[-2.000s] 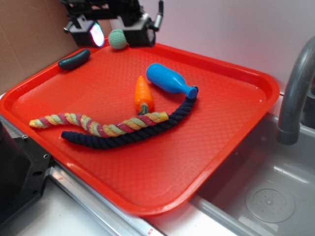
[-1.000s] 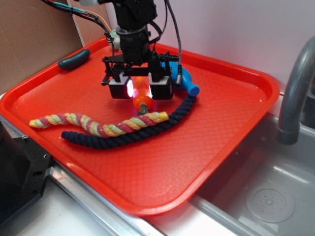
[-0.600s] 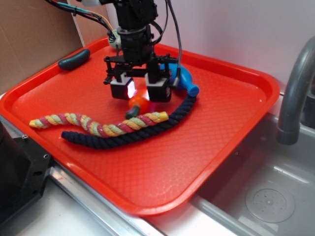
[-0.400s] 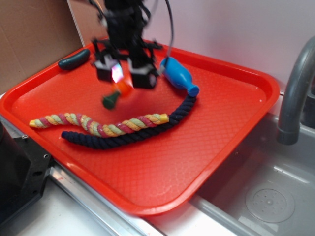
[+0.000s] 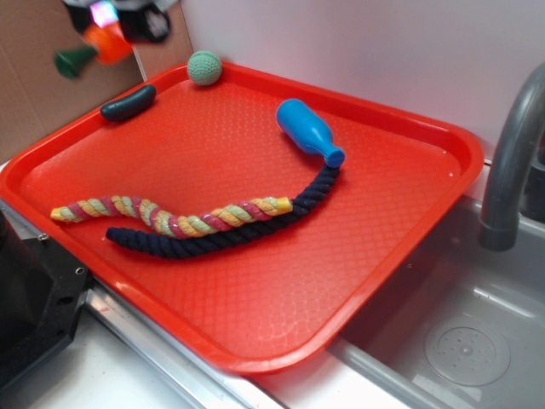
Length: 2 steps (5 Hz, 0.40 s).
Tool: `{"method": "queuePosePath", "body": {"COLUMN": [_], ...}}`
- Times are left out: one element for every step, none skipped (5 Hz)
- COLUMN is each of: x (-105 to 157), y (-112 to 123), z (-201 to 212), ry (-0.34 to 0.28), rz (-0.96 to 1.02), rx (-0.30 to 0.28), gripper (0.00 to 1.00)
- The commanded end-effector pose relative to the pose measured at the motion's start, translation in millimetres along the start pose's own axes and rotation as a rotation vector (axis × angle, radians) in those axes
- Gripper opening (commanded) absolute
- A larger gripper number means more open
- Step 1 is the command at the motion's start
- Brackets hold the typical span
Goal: Grab the carrot.
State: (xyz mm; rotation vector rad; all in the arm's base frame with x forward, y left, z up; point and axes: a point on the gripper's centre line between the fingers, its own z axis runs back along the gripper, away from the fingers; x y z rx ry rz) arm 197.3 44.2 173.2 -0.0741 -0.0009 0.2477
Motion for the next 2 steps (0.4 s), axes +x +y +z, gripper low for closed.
{"method": "queuePosePath", "body": {"x": [-5,-2], "y": [16,4], "z": [64,48], "ry": [-0.138,-0.106], "rz": [-0.018,-0.034], "rx": [-0.008,0.056], "gripper": [0.00,0.00]}}
